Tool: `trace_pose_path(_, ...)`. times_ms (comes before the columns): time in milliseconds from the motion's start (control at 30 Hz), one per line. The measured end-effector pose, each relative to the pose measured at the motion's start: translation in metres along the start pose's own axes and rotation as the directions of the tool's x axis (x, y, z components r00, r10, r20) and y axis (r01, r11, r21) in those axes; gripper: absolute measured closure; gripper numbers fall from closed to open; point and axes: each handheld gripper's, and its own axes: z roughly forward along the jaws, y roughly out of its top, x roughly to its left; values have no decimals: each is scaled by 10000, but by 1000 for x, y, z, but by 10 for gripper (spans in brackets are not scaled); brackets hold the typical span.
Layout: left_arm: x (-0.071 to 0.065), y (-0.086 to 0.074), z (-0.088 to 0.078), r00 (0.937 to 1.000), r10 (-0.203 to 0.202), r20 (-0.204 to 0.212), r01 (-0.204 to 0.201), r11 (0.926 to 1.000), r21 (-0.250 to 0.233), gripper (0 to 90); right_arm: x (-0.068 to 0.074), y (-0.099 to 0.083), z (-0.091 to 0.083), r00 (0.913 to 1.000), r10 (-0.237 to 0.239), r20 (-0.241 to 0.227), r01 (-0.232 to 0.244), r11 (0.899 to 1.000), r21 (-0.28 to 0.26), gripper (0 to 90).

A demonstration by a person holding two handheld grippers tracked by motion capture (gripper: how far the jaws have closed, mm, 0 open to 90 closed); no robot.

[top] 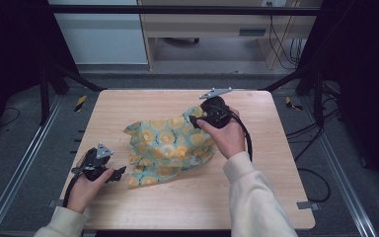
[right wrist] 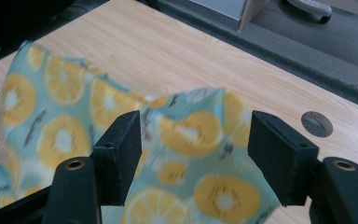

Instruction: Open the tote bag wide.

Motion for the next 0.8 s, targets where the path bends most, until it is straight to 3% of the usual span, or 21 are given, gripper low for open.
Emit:
trace_pose_path(133, 0, 0, 0, 10000, 24, 35, -24, 10000, 13, 78, -7, 13, 16, 9996, 262, 87, -263, 9995, 154, 370)
trace_pose_path(267, 0, 1, 1, 10000, 37, 50, -37, 10000, 9, 79, -10, 18, 31, 9996, 284, 88, -289, 9971, 703, 404)
trace_pose_path(333, 0, 1, 0, 10000, 36, 54, -35, 10000, -2, 79, -9, 15, 38, 9999, 148, 73, -155, 9926, 1203, 472)
trace_pose_path(367, 0, 1, 0, 10000, 36, 52, -36, 10000, -8, 79, -9, 15, 38, 9999, 148, 73, -155, 9926, 1203, 472)
trace_pose_path(400, 0, 1, 0, 10000, 45, 44, -45, 10000, -13, 79, -6, 11, 39, 10000, -26, 91, 12, 9899, 1414, 560)
trace_pose_path(433, 0, 1, 0, 10000, 45, 44, -45, 10000, -13, 80, -6, 11, 39, 10000, -26, 91, 12, 9899, 1414, 560)
trace_pose_path(467, 0, 1, 0, 10000, 61, 31, -61, 10000, 4, 80, -3, 8, 38, 9998, -213, 26, 207, 9896, 1425, 697)
trace_pose_path(500, 0, 1, 0, 10000, 61, 31, -61, 10000, 4, 80, -3, 8, 38, 9998, -213, 26, 207, 9896, 1425, 697)
trace_pose_path(600, 0, 1, 0, 10000, 43, 29, -43, 10000, -7, 80, 1, 5, 35, 9990, -367, -237, 395, 9901, 1347, 856)
trace_pose_path(767, 0, 1, 0, 10000, 26, 2, -26, 10000, 31, 81, 10, 6, 16, 9969, -585, -526, 620, 9957, 684, 900)
trace_pose_path(800, 0, 1, 0, 10000, 14, 0, -14, 10000, 36, 82, 16, 7, 2, 9956, -694, -634, 712, 9971, 268, 900)
